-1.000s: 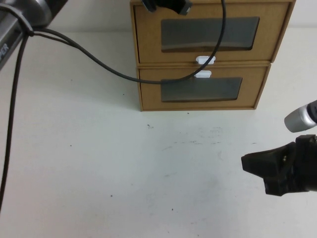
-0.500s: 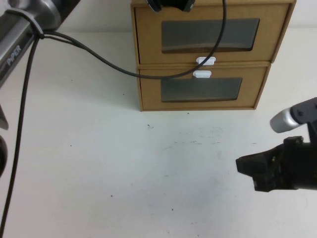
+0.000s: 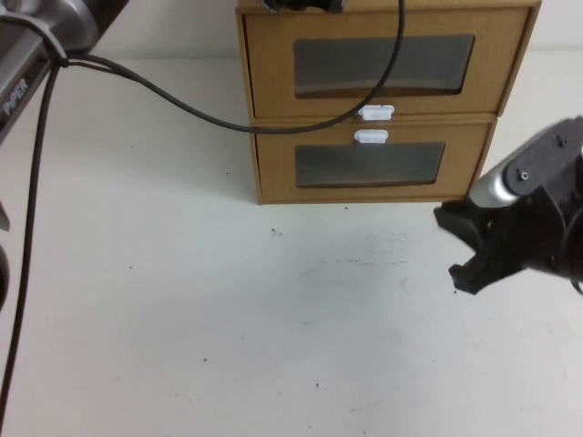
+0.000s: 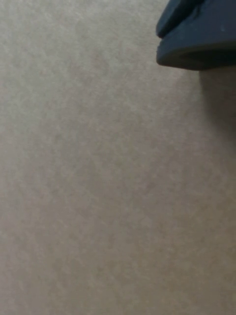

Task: Open the shoe box
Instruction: 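Pull the top drawer of the cardboard box fully open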

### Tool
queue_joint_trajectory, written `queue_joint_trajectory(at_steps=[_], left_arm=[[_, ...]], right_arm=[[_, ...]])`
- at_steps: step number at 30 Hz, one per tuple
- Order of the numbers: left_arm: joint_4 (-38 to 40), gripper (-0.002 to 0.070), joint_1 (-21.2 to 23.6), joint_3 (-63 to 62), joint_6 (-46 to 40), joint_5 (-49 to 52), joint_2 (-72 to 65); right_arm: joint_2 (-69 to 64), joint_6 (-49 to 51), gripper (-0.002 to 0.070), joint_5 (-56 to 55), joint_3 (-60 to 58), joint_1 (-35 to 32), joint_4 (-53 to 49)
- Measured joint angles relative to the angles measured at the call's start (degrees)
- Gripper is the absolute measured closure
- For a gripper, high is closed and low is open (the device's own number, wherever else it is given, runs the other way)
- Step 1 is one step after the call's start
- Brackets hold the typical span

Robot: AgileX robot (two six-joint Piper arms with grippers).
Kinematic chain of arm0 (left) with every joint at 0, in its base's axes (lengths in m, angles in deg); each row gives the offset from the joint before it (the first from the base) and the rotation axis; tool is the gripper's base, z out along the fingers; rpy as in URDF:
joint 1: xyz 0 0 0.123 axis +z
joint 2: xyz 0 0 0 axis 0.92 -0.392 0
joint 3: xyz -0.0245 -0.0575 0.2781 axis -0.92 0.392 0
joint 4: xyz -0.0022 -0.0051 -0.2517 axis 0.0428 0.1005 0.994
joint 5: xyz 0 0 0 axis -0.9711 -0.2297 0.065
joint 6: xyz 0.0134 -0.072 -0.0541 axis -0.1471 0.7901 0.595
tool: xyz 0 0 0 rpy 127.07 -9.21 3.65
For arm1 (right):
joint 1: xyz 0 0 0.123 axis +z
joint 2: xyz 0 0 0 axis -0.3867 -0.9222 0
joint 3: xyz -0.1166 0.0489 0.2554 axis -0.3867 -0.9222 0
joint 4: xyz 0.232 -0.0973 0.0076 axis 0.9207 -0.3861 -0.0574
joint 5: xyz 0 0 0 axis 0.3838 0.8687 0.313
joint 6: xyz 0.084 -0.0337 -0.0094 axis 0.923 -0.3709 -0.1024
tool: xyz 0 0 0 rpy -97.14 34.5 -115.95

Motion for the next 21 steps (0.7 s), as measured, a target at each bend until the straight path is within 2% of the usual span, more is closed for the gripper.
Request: queue_joint_trajectory(at_steps=[4, 9, 11, 13, 15, 18, 21], left_arm=[[0.59, 0.0678, 0.13, 0.0, 0.0, 0.04, -0.03], [0.85, 0.0678, 0.13, 0.0, -0.1, 0.13, -0.13], [0.85, 0.0678, 0.13, 0.0, -0.1, 0.13, -0.13], [0.97, 0.0678, 0.23, 0.0, -0.1, 0.36, -0.13], [1.05, 0.0678, 0.22, 0.0, -0.1, 0.66, -0.13], [1.31, 0.0678, 0.35, -0.08, -0.1, 1.14, -0.13], [1.53, 0.0678, 0.48, -0.12, -0.1, 2.12, -0.13]], right_arm=[[0.0, -13.05, 0.065, -8.82, 2.61, 3.89, 0.67], [-1.31, -33.17, 0.0643, -26.12, 4.19, 15.14, 1.51], [-2.6, -37.45, 0.0643, -31.54, 4.19, 19.29, -0.18], [-4.47, -37.61, 0.0643, -36.76, 4.19, 23.16, -4.3], [-7.09, -33.19, 0.0643, -43.02, 4.19, 26.22, -11.25], [-11.2, -25.14, 0.0642, -51.49, 4.31, 28.51, -22.03], [-14.54, -19.77, 0.0641, -56.65, 4.42, 29.05, -27.81]])
